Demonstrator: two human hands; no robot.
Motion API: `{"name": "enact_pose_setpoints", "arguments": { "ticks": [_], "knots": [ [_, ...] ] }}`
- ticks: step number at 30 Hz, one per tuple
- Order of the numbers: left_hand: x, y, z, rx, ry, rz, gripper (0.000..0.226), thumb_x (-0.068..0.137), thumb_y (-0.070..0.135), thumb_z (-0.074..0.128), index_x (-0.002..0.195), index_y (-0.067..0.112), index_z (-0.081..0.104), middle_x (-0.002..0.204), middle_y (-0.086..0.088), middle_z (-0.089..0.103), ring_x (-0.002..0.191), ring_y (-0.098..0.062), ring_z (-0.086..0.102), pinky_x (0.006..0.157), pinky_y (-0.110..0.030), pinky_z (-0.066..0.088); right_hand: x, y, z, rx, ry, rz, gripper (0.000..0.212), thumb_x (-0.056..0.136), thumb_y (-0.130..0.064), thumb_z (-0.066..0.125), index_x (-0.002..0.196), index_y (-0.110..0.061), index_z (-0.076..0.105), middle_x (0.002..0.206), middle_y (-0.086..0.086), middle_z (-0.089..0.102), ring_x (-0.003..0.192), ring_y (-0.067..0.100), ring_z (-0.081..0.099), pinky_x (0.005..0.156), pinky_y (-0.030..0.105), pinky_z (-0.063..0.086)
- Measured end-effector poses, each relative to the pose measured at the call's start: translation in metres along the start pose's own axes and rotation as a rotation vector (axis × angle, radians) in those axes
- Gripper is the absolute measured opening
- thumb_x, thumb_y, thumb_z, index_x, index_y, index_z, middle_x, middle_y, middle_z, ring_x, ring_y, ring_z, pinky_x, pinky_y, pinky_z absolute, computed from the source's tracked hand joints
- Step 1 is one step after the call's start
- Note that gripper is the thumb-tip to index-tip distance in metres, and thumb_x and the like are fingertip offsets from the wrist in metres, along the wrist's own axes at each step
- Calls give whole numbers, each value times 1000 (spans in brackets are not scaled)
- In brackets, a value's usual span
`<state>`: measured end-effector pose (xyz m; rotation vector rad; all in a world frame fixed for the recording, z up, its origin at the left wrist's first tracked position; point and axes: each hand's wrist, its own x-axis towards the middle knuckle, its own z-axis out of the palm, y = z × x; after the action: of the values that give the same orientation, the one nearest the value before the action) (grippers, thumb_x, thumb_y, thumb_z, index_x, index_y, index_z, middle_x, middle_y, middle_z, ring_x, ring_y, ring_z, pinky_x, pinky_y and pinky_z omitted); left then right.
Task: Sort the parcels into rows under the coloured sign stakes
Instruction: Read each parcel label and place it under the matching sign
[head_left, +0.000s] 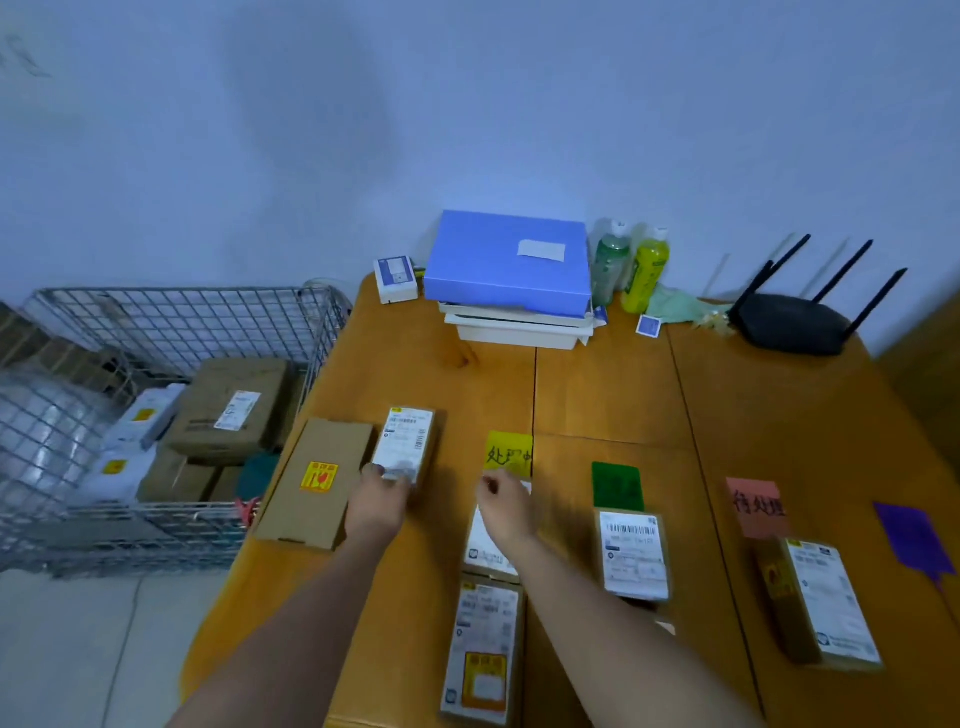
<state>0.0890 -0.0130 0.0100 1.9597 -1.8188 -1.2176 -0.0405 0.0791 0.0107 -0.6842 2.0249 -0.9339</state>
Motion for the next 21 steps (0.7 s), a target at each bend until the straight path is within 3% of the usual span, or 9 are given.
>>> {"name": "enact_pose_setpoints", "arguments": {
  "ticks": [4, 6, 8, 10, 12, 15, 17, 19, 21],
  "knots": [
    [44, 0, -17, 107, -42, 9, 53, 92, 23, 53, 136, -3, 39, 138, -22, 43, 127, -38, 41, 101, -40, 35, 31, -27, 41, 40, -59, 80, 30, 93, -25, 44, 116, -10, 55, 107, 11, 60, 90, 23, 56, 80, 36, 45],
    [61, -7, -17, 149, -93, 28, 57, 91, 25, 54, 139, -2, 37, 141, -22, 40, 131, -37, 37, 106, -39, 32, 44, -32, 58, 61, -107, 131, 37, 94, -24, 45, 125, -8, 52, 124, 11, 57, 112, 27, 54, 96, 37, 42],
    [69, -12, -14, 73, -141, 8, 55, 91, 23, 54, 138, -2, 38, 139, -21, 45, 127, -37, 43, 102, -38, 36, 54, -36, 75, 187, -182, 200, 38, 93, -25, 45, 129, -14, 51, 128, 8, 55, 117, 25, 51, 102, 38, 38],
    [73, -14, -11, -82, -143, -50, 53, 93, 23, 52, 137, -2, 39, 135, -20, 50, 123, -36, 49, 95, -37, 40, 60, -39, 88, 305, -223, 256, 34, 94, -23, 43, 126, -20, 53, 119, 1, 56, 105, 18, 53, 97, 34, 39],
    [74, -15, -10, -192, -145, -123, 50, 95, 27, 49, 136, -1, 42, 133, -19, 50, 120, -35, 51, 92, -36, 41, 64, -39, 94, 356, -178, 280, 21, 94, -20, 40, 108, -20, 57, 108, 2, 57, 86, 12, 54, 82, 30, 40],
    [76, -16, -11, -339, -176, -126, 48, 92, 28, 55, 133, 3, 49, 132, -18, 55, 116, -34, 55, 100, -44, 46, 64, -43, 88, 454, -91, 282, 18, 93, -15, 44, 92, -18, 61, 110, 11, 65, 81, 16, 59, 66, 25, 44],
    [75, -9, -13, -478, -197, -86, 43, 90, 21, 59, 129, 6, 48, 125, -16, 61, 106, -31, 61, 93, -45, 50, 62, -50, 78, 509, -39, 240, 23, 92, -10, 46, 108, -14, 62, 110, 9, 64, 80, 13, 59, 65, 24, 46],
    [67, 7, -19, -651, -260, -51, 35, 90, 10, 58, 122, 13, 45, 110, -11, 64, 86, -25, 63, 74, -37, 52, 61, -57, 66, 562, 20, 189, 29, 89, -8, 51, 114, -21, 55, 116, 7, 62, 94, 19, 61, 83, 36, 51],
    [60, 30, -27, -736, -306, 32, 34, 88, 2, 57, 113, 19, 41, 95, -6, 64, 73, -19, 61, 63, -28, 50, 57, -68, 52, 597, 46, 103, 39, 84, -10, 55, 118, -28, 51, 126, 8, 60, 113, 26, 57, 99, 45, 46]
  ]
}}
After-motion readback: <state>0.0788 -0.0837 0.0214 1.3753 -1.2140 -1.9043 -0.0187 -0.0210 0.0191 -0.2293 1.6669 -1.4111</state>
